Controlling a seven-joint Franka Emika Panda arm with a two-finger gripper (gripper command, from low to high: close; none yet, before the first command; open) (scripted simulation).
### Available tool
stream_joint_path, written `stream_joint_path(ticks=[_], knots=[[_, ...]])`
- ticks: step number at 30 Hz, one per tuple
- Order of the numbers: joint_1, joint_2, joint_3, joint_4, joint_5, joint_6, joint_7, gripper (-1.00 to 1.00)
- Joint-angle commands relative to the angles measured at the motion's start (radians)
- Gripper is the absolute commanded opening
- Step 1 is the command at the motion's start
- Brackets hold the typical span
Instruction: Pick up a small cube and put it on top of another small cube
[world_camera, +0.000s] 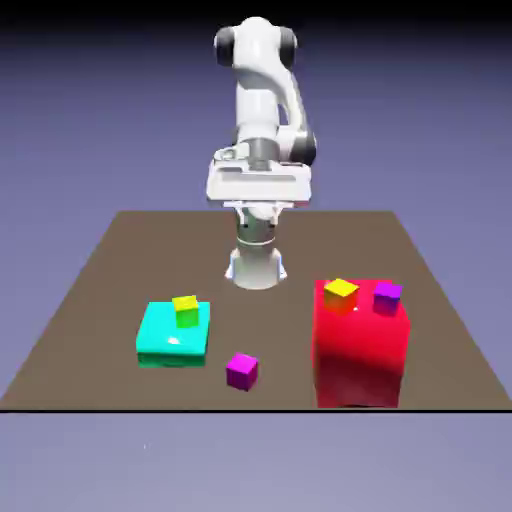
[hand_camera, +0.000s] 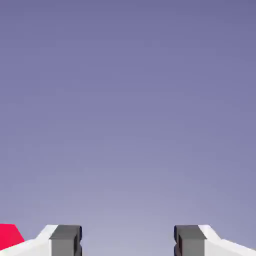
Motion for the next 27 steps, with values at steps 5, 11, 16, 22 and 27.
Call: stream_joint_path(ticks=[5,11,16,22,27], knots=[[0.065,0.181,-0.059,0.089,-0.074,-0.116,-0.16,0.0],[0.142,0.399,-0.131,0.196,-0.162,-0.256,-0.351,0.0],[0.207,0.58,-0.19,0.285,-0.235,-0.372,-0.511,0.0],[0.285,0.797,-0.261,0.392,-0.324,-0.512,-0.702,0.0],[0.274,0.925,-0.27,0.407,-0.339,-0.419,-0.707,0.0]])
